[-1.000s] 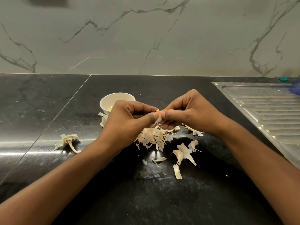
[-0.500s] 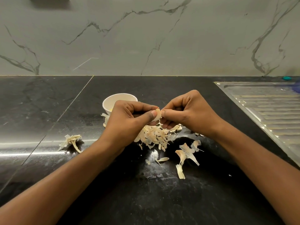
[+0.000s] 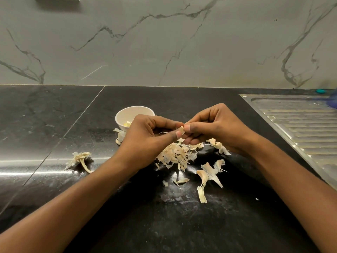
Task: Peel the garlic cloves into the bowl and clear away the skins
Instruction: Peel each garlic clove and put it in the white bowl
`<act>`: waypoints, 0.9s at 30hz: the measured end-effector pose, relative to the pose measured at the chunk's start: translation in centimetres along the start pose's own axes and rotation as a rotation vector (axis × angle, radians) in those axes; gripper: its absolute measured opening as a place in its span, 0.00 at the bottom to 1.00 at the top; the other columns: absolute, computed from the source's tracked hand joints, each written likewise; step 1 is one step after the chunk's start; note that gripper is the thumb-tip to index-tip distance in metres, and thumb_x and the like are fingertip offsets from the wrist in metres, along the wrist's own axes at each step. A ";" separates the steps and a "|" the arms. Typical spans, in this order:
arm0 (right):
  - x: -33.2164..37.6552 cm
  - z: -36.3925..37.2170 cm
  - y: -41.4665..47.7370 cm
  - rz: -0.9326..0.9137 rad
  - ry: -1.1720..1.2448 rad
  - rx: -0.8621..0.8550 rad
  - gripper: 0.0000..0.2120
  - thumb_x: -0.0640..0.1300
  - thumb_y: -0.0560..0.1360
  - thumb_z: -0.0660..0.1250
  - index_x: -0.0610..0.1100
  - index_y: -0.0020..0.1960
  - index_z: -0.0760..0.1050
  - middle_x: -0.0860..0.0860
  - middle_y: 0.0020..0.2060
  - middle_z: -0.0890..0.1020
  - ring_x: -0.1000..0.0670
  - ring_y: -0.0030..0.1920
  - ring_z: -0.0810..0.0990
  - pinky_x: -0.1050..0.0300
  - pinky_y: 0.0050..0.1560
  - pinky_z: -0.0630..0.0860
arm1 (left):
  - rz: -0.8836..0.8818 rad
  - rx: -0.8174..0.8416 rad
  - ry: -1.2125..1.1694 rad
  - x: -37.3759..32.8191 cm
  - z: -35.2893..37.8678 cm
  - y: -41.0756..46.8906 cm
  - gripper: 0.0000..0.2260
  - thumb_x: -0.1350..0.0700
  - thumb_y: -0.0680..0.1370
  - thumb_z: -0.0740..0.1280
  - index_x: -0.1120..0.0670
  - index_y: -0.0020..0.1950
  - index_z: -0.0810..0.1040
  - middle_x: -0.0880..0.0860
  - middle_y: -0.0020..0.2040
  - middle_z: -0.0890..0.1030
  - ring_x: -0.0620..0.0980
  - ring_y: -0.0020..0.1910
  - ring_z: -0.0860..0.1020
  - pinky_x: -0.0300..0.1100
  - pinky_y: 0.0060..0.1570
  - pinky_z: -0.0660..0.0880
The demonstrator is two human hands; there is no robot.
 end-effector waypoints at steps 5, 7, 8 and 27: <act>0.2 0.2 -0.2 0.002 -0.011 0.035 0.08 0.37 0.76 0.76 0.32 0.53 0.86 0.37 0.45 0.88 0.39 0.46 0.89 0.57 0.45 0.86 | 0.019 -0.023 0.012 -0.1 -0.4 0.1 0.08 0.63 0.75 0.78 0.58 0.54 0.88 0.52 0.47 0.89 0.52 0.47 0.88 0.48 0.53 0.85; 0.2 0.3 -0.2 -0.002 -0.004 0.039 0.08 0.35 0.76 0.76 0.31 0.53 0.85 0.36 0.44 0.88 0.39 0.46 0.89 0.57 0.45 0.86 | 0.024 -0.016 0.013 -0.1 -0.4 0.1 0.09 0.63 0.75 0.78 0.59 0.54 0.88 0.52 0.47 0.89 0.52 0.47 0.88 0.47 0.53 0.85; 0.2 0.4 -0.2 -0.003 -0.001 0.038 0.08 0.35 0.76 0.76 0.31 0.53 0.85 0.36 0.44 0.88 0.38 0.46 0.89 0.57 0.45 0.86 | 0.029 -0.014 0.017 0.0 -0.5 0.1 0.09 0.63 0.75 0.78 0.60 0.54 0.88 0.52 0.47 0.89 0.52 0.47 0.88 0.47 0.53 0.85; 0.4 0.7 -0.4 0.020 0.039 0.081 0.10 0.35 0.72 0.77 0.30 0.51 0.85 0.34 0.44 0.87 0.39 0.44 0.89 0.56 0.44 0.87 | 0.102 0.071 -0.030 -0.3 -0.3 0.4 0.09 0.67 0.74 0.77 0.65 0.53 0.87 0.51 0.42 0.88 0.47 0.43 0.86 0.39 0.47 0.81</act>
Point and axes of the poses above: each hand's wrist, its own y-axis towards the middle knuckle, its own z-axis out of the palm, x = y × z, the point moved 7 cm from there along y, towards the middle knuckle
